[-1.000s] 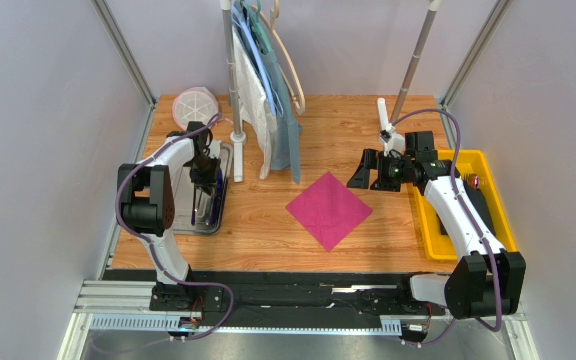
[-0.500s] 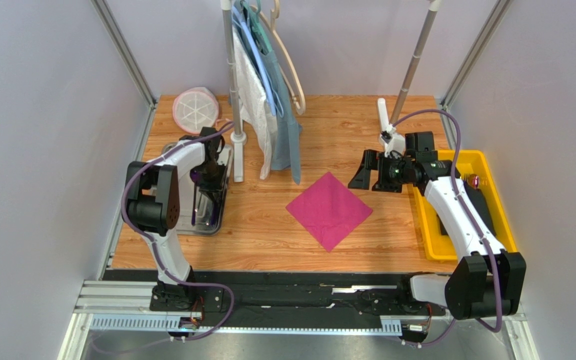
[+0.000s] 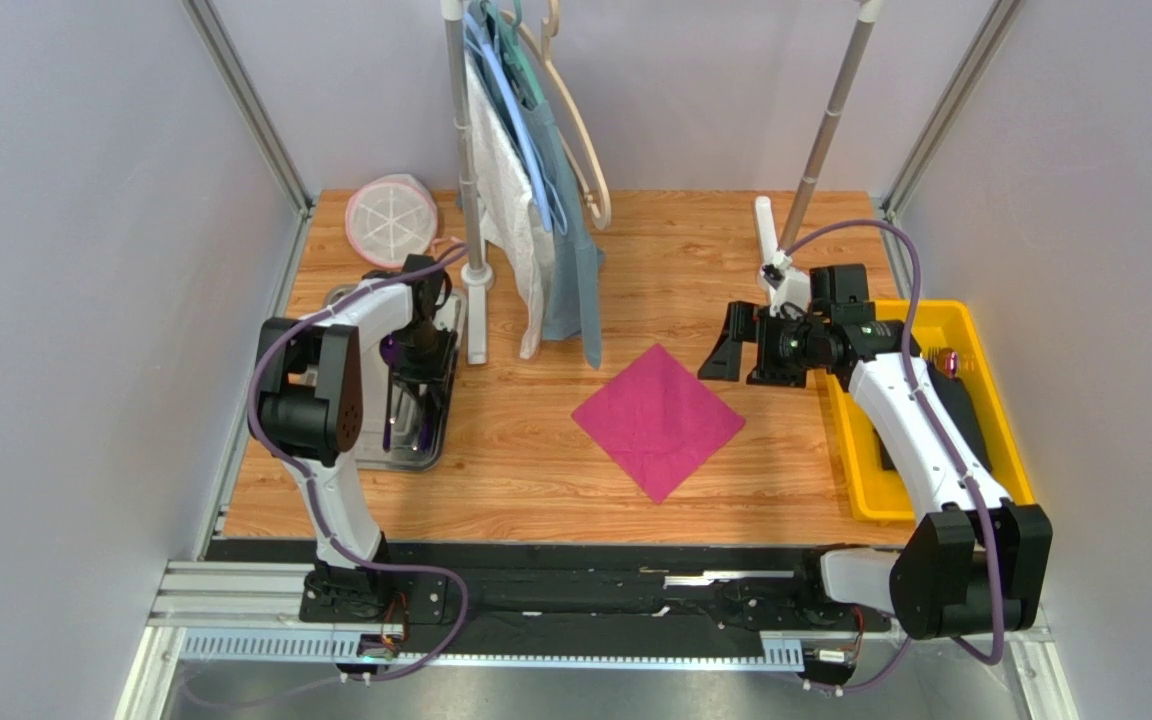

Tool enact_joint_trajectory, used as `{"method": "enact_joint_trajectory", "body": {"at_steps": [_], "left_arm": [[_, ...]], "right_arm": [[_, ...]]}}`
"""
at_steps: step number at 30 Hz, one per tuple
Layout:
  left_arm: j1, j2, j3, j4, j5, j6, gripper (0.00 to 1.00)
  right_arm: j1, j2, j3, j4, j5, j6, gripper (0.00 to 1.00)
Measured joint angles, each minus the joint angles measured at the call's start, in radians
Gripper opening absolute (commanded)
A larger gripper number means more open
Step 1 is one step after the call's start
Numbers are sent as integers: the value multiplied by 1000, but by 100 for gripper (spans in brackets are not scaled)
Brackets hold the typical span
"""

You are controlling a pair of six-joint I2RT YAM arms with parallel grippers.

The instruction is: Place the utensils on the paper napkin and roll it up

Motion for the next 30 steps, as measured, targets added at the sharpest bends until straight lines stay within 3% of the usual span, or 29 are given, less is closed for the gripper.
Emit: {"method": "enact_joint_trajectory", "body": {"at_steps": [3,5,6,8,18,30], "left_arm": [[-1,0,0,0,-6,0,38],[-1,0,0,0,-13,1,25],[-1,1,0,0,-18,0,12],[0,3,3,-4,-23,0,1],[0,-14,5,-1,-13,2,0],[0,-235,-19,-85,68,4,0]], "right_arm": [[0,0,0,0,3,0,100],[0,0,0,0,6,0,100],[0,1,0,0,8,0,100],[0,2,0,0,10,0,100],[0,2,0,-3,26,-14,100],[0,2,0,-4,27,-22,100]]}}
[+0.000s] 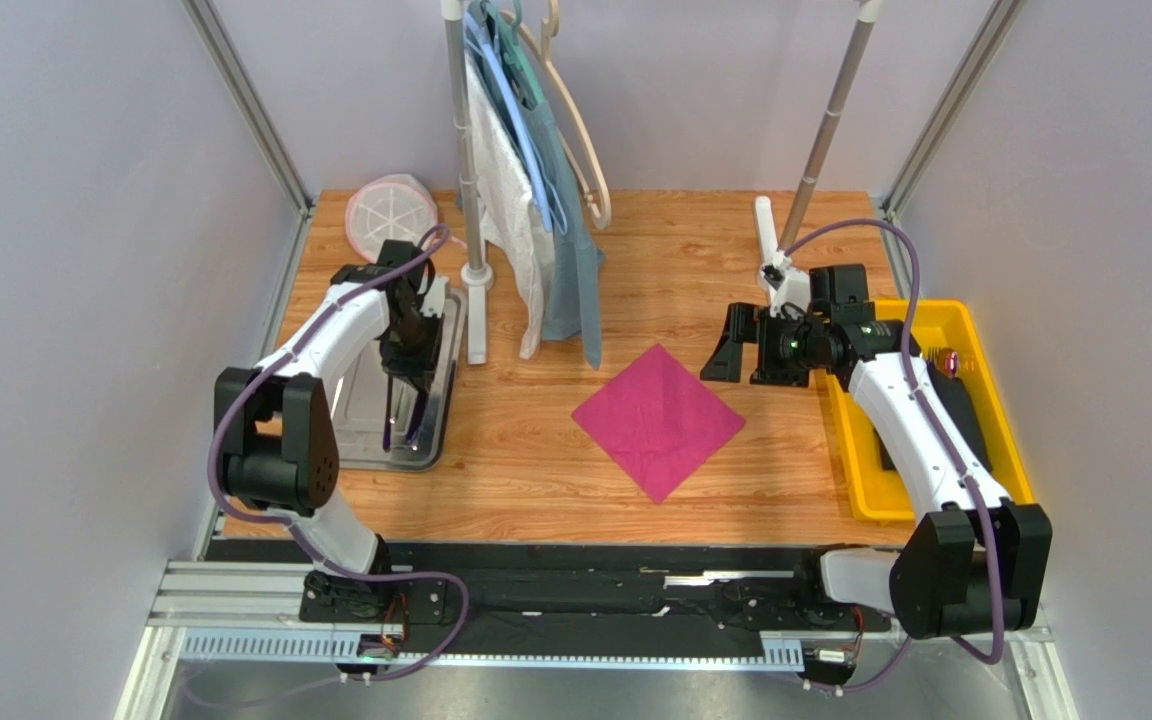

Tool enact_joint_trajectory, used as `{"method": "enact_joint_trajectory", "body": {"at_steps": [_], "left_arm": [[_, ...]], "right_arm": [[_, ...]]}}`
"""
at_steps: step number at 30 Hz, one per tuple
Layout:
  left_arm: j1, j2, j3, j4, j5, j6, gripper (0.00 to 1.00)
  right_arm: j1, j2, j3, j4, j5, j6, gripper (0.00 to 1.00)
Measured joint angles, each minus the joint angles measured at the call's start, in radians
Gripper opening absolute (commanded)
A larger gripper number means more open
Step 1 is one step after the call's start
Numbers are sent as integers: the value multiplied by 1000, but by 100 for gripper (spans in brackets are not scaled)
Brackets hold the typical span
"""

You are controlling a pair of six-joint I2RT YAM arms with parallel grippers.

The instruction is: Place the utensils on the paper napkin and roll it up

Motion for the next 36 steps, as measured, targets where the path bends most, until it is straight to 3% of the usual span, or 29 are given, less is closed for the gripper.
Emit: {"method": "enact_joint_trajectory", "body": {"at_steps": [9,15,22,28,32,36], "left_arm": [[-68,-229,-131,-89,108,95,0],[-239,-286,-131,-90,145,188,0],[-521,-279,-128,-69,146,237,0],[-761,-99,47,-36,159,150,0],[-789,111,252,7,172,-2,0],[-803,282,436,22,94,-181,0]], "right_arm": [[0,-2,0,-5,8,0,100],[0,-1,0,-5,9,4,100],[0,-1,0,-5,22,4,100],[-6,-2,0,-8,63,8,100],[-31,-7,0,-10,138,12,100],[-67,-31,-4,-11,200,13,100]]}}
